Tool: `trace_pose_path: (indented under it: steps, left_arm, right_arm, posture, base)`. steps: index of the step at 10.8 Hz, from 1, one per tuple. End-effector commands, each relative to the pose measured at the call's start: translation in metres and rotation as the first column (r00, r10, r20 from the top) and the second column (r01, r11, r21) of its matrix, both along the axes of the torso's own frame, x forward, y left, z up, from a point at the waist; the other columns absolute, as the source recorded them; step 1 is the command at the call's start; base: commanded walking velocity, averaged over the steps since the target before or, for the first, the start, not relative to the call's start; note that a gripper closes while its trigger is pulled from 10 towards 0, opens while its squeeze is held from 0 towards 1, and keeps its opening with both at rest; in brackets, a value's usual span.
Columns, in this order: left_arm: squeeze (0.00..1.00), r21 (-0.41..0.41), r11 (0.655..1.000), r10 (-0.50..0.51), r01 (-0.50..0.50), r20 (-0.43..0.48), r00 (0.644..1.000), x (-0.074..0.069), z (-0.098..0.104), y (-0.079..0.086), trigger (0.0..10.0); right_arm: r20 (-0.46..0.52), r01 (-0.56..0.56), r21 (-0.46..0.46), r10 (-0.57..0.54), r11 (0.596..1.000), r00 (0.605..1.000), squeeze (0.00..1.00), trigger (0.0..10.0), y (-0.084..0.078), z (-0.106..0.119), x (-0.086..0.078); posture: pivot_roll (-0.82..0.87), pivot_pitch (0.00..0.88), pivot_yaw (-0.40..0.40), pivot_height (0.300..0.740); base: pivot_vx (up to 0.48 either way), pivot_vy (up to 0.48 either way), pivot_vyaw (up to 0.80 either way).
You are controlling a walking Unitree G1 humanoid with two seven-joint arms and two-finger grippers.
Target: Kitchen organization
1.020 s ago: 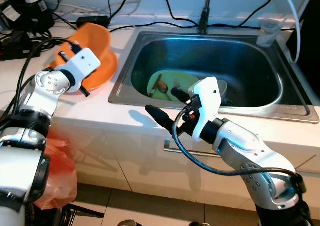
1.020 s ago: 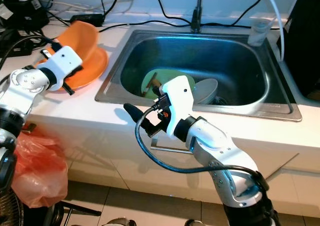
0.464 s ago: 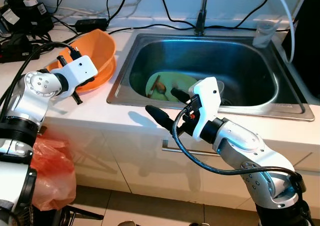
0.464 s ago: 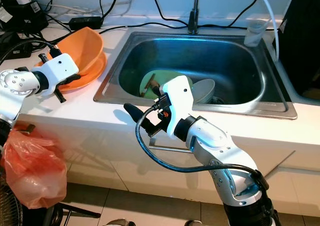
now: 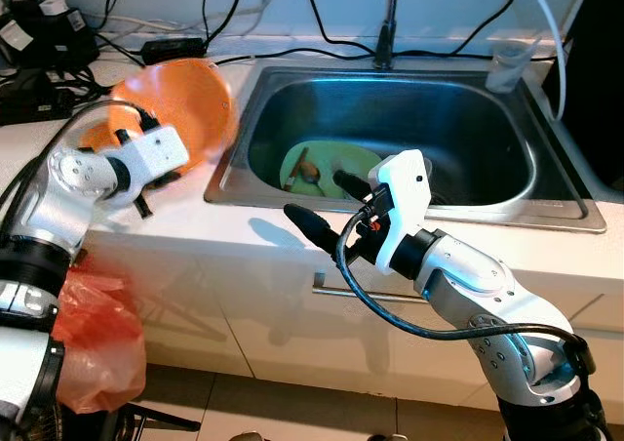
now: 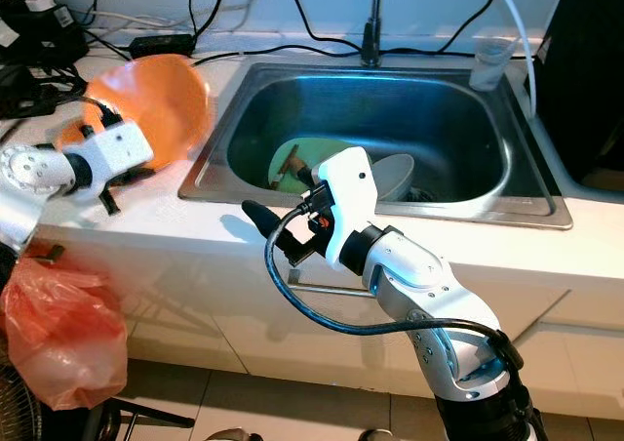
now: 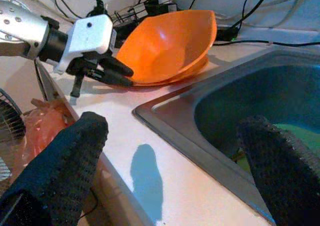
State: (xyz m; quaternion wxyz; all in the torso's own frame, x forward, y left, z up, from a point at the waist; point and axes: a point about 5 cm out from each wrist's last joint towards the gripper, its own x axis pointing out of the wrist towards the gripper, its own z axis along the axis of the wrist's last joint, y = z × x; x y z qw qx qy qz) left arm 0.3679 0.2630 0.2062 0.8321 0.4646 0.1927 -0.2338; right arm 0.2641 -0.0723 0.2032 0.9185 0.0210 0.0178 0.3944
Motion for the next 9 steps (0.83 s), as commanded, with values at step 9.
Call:
trace_pose_path:
  steps: [9]
  left_arm:
    - [1.0,0.071,0.99,0.106,-0.123,0.206,0.973,0.01,0.024,0.011,10.0]
  right_arm:
    - [0.03,0.015,0.0,-0.015,1.0,0.999,0.0,10.0,0.0,0.003,0.003]
  posture:
    - [0.05,0.034,0.072,0.74]
  base:
    - [0.0,0.0,0.0]
